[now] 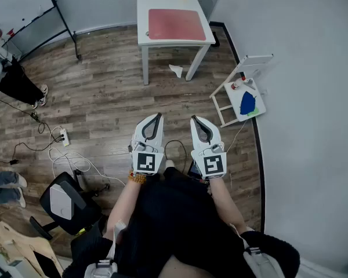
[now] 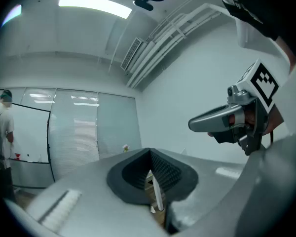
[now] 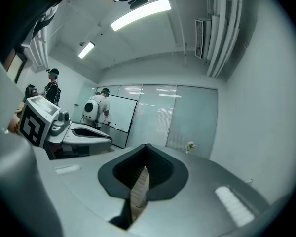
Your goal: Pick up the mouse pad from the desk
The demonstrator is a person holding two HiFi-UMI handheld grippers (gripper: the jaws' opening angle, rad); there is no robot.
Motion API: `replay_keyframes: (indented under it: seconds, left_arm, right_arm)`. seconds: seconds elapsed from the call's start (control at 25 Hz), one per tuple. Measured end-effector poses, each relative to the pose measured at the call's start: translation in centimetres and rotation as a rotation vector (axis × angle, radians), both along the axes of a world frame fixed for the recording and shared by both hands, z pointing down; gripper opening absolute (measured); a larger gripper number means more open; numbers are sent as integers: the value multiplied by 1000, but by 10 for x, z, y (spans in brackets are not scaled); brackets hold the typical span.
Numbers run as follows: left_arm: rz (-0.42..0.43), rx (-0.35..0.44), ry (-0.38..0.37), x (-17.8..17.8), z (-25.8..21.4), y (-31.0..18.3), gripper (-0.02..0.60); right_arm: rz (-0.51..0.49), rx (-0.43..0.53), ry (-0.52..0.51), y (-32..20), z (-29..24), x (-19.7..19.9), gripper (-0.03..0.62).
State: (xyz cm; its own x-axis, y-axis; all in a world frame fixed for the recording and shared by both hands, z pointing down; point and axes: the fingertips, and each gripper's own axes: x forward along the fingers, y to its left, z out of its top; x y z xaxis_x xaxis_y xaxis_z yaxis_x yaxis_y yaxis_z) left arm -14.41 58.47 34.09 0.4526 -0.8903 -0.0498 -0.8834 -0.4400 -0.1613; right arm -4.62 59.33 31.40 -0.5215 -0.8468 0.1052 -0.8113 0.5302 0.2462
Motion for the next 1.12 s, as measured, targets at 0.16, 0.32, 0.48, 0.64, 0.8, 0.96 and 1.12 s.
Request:
replay_keyframes:
  seconds: [0.16,0.32,0.48,0.64,0.8,0.96,1.12]
  left_arm:
    - [24,29,-27,-26,-8,-7,1]
    - [35,52,-37,-43,-10,-15,1]
    - [48,16,-24,-44,-1,-26,0]
    - [70,26,-77,-36,6,-55,1]
    - [54,2,-87,-27,17,-95,1]
    - [42,1,-119,-12,16,-149,1]
    - [38,-6,-166,14,20,-200,1]
  right_arm:
    - [57,59,-47,-9,-11,-21,23]
    - [62,21,-39,-22,-2,-30,25]
    - [52,15,-19,-28,2,-30,25]
    - [58,10,-36,-53,13,-20,25]
    - [61,-31,-43,-87,32,3,25]
    - [60,-56,-39,-141,39,30,25]
    - [46,-43,-44,-195,37,59,25]
